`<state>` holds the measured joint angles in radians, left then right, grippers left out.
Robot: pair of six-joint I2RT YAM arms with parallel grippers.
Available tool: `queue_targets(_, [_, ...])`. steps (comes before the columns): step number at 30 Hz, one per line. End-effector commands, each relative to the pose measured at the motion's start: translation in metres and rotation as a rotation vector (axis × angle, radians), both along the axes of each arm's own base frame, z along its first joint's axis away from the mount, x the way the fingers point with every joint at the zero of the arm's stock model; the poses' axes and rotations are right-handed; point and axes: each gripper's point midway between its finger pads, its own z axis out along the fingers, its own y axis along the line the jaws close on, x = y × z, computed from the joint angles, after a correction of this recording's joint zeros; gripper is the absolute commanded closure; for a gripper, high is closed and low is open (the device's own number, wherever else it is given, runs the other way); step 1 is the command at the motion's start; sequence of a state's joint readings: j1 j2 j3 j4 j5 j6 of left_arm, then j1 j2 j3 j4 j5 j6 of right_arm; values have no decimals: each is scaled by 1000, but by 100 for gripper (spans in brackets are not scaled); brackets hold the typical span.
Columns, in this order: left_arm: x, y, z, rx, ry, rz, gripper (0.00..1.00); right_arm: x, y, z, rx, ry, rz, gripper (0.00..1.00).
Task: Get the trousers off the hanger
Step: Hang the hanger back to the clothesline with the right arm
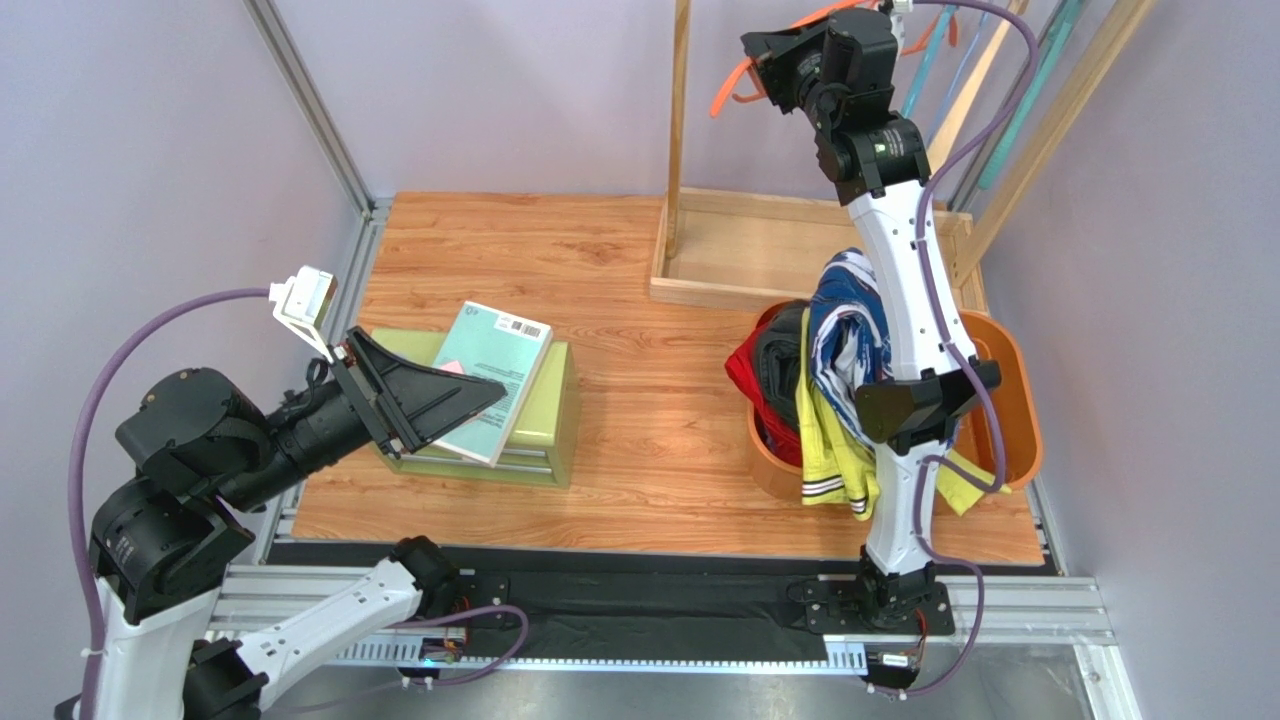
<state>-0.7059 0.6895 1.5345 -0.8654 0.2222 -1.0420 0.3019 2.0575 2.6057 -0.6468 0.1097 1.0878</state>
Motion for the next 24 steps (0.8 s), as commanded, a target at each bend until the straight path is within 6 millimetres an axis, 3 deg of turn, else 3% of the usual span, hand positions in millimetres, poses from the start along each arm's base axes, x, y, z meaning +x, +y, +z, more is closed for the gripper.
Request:
queue_targets(1, [-3,0,0,9,-8,-17,35,19,-2,0,128,2,-15,100])
queue_targets(7, [-4,2,-5,13,9,-8,35,27,2,11,205,-41,-3,97])
queue_targets(13, [-3,3,-12,14,25,3,35,21,20,-5,151,1,20,88])
queue_targets(17, [-6,5,-13,10,30,4,35,1,33,-17,15,32,36,71])
queue_targets(18, [-6,6,-13,7,33,5,35,-7,28,-20,-44,38,20,67])
queue_targets(24, [-6,10,-9,-5,9,25,35,-47,19,5,-224,-21,24,45])
